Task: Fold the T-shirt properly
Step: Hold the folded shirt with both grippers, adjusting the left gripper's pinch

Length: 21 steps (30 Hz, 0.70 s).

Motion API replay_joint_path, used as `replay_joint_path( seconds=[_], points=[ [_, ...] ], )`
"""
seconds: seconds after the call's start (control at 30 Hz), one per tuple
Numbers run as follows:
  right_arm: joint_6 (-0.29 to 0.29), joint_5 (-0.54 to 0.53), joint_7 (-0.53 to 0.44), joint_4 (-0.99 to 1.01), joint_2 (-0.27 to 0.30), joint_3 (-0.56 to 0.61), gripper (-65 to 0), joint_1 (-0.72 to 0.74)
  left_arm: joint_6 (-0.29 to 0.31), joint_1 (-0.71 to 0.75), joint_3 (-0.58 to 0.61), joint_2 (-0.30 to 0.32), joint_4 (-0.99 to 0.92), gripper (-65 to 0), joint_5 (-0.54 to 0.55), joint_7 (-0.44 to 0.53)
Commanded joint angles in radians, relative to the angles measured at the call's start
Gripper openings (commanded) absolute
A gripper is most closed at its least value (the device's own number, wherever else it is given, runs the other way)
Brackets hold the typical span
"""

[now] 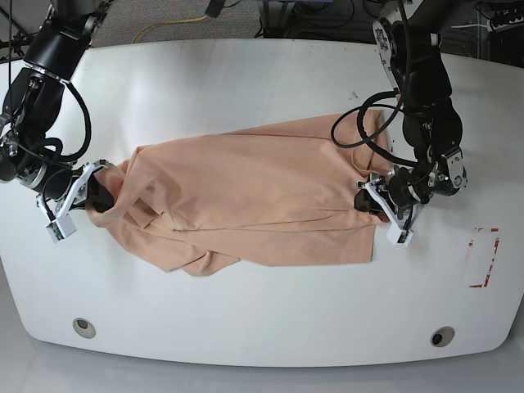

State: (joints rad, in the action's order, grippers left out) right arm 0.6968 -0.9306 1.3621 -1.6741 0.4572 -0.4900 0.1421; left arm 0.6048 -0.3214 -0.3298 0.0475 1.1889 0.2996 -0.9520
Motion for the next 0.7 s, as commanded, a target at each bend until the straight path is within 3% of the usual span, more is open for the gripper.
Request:
replay_joint_path(
  seconds=[0.0, 0.3, 0.37, 0.47, 0.67],
  points=[
    [0.001, -0.018, -0.025, -0.014, 0.021, -0.006, -65.0, 0.021, 0.000, -0.049, 0.002, 0.005, -0.034, -49.0, 0.020, 0.023],
    [0.001, -0.017, -0.025, -0.014, 0.013, -0.006, -65.0, 0.021, 0.000, -0.088, -0.002, 0.005, -0.123, -49.9, 0.017, 0.058],
    [0.001, -0.017, -0.025, -0.014, 0.005, -0.006, -65.0, 0.021, -0.001, -0.084, -0.002, 0.005, -0.123, -52.8, 0.017, 0.083],
    [0.001, -0.017, -0.025, -0.014, 0.002, -0.006, -65.0, 0.021, -0.001, -0.081, 0.001, 0.005, -0.123, -65.0, 0.017, 0.109],
    [0.001, -0.015, -0.025, -0.014, 0.002, -0.006, -65.0, 0.021, -0.001, -0.078, -0.024, 0.004, -0.119, -65.0, 0.022, 0.109]
  ],
)
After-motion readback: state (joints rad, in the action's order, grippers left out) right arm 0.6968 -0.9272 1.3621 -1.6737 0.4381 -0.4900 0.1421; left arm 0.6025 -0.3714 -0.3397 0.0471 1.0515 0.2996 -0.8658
